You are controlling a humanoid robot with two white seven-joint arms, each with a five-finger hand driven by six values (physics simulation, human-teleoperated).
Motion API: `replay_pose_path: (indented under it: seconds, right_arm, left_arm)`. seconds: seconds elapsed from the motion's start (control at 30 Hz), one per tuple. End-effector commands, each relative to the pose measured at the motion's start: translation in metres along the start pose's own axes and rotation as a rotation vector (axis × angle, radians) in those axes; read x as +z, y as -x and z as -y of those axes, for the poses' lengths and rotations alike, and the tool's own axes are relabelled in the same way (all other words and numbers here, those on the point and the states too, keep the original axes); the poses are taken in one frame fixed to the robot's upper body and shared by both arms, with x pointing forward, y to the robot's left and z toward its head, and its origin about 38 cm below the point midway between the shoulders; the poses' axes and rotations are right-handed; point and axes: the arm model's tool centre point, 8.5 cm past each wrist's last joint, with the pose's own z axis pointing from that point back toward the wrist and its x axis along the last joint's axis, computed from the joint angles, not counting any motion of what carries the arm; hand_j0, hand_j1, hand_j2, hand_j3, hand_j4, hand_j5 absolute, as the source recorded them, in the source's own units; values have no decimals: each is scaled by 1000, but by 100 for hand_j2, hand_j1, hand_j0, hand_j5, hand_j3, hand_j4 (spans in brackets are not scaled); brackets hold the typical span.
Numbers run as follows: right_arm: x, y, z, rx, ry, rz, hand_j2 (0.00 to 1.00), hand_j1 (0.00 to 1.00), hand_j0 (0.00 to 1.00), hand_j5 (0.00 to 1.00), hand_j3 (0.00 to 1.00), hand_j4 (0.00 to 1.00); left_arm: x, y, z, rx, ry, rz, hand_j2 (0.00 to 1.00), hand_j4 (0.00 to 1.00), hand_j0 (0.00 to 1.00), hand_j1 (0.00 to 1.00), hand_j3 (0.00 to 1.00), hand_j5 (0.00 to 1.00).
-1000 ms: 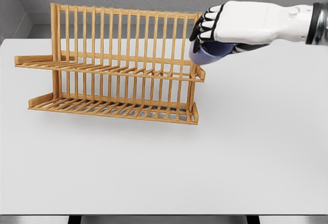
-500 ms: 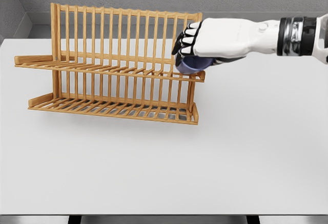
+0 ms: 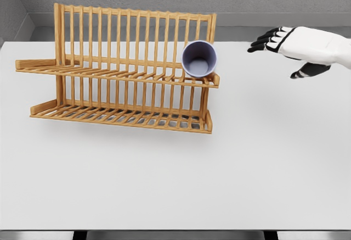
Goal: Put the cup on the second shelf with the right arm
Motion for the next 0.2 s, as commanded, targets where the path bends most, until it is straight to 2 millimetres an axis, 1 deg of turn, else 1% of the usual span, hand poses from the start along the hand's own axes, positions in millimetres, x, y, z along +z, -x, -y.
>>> replay_pose_path:
  seconds: [0.0, 0.03, 0.07, 0.13, 0.17]
  right_arm:
    - [22, 23, 2, -17, 23, -68, 100, 100, 100, 100, 100, 100]
    - [10, 13, -17, -46, 11, -28, 100, 100, 100, 100, 100, 100]
    - [2, 8, -33, -77, 2, -1, 100, 100, 100, 100, 100, 100]
    - [-2, 5, -49, -110, -14, 4, 100, 100, 100, 100, 100, 100]
    - [-4, 4, -48, -111, -8, 10, 100, 100, 100, 100, 100, 100]
  left_arm:
    - [0, 0, 0, 0, 0, 0, 100, 100, 100, 100, 100, 100]
    - [0, 0, 0, 0, 0, 0, 100, 100, 100, 100, 100, 100]
    - [0, 0, 0, 0, 0, 0, 100, 100, 100, 100, 100, 100]
    - [0, 0, 0, 0, 0, 0, 100, 100, 100, 100, 100, 100]
    - [0, 0, 0, 0, 0, 0, 100, 100, 100, 100, 100, 100]
